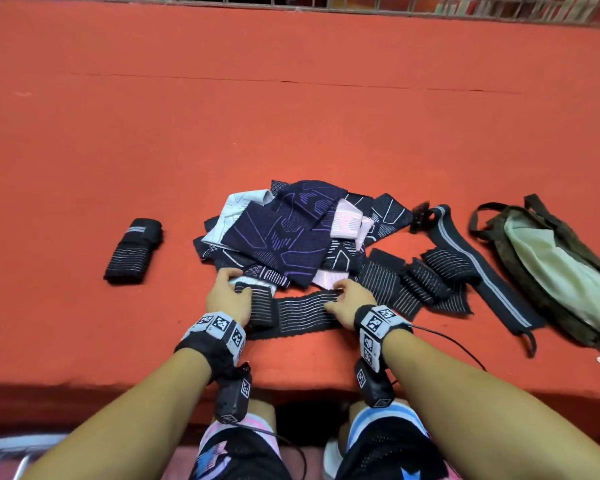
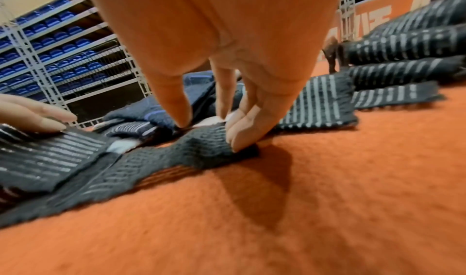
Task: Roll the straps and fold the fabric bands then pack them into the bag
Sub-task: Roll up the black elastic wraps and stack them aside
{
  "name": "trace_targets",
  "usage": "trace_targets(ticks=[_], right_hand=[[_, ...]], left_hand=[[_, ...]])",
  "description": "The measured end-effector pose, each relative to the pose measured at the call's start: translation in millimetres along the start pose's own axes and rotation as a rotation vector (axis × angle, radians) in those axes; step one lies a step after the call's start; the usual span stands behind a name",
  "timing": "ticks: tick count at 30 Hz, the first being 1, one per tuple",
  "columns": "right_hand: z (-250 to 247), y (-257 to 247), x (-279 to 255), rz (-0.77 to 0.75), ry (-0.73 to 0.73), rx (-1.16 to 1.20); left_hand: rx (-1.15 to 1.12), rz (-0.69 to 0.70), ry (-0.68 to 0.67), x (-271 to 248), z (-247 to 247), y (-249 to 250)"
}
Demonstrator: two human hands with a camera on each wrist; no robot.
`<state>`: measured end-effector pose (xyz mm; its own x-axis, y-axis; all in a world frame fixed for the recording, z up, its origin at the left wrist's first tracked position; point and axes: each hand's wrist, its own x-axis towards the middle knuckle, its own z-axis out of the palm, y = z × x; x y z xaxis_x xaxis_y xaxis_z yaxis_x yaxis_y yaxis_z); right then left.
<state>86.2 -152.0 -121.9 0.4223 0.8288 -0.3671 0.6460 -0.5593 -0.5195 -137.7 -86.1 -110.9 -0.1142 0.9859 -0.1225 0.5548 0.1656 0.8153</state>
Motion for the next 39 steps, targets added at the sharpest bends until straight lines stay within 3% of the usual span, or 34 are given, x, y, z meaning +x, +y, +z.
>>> trace_targets(ticks=[5, 9, 15, 18, 21, 25, 27, 30, 33, 35, 39], right_hand=[[12, -15, -4, 0.089, 0.068, -0.237], [7, -16, -2, 0.038, 0.029, -0.299], [-21, -5, -5, -0.007, 0.084, -0.102], [-43, 1, -9, -0.012, 0.213, 0.006], [-57, 11, -13, 0.055, 0.329, 0.247], [-69, 30, -13, 0.201, 0.378, 0.561], [-78, 36, -16, 0.215, 0.283, 0.579], [-76, 42, -21, 0.284, 0.321, 0.527], [-61, 46, -22, 0.304, 0.285, 0.360], [-52, 45, -28, 0.284, 0.225, 0.241], [-47, 47, -29, 0.277, 0.209, 0.065]], left_hand=[[0.037, -0.071, 0.021, 4, -12, -4], [0.018, -0.093, -0.008, 10, -24, -11], [0.008, 0.008, -0.090, 10, -36, -16], [0.056, 0.050, -0.192, 8, -38, -12], [0.120, 0.150, -0.245, 2, -35, -5], [0.246, 0.255, -0.184, 4, -36, 3], [0.330, 0.236, -0.185, 4, -34, 2], [0.309, 0.105, -0.277, -2, -26, 0], [0.334, 0.049, -0.485, -10, -22, 0], [0.352, 0.014, -0.417, -12, -19, -7], [0.277, -0.053, -0.105, -15, -17, -17]])
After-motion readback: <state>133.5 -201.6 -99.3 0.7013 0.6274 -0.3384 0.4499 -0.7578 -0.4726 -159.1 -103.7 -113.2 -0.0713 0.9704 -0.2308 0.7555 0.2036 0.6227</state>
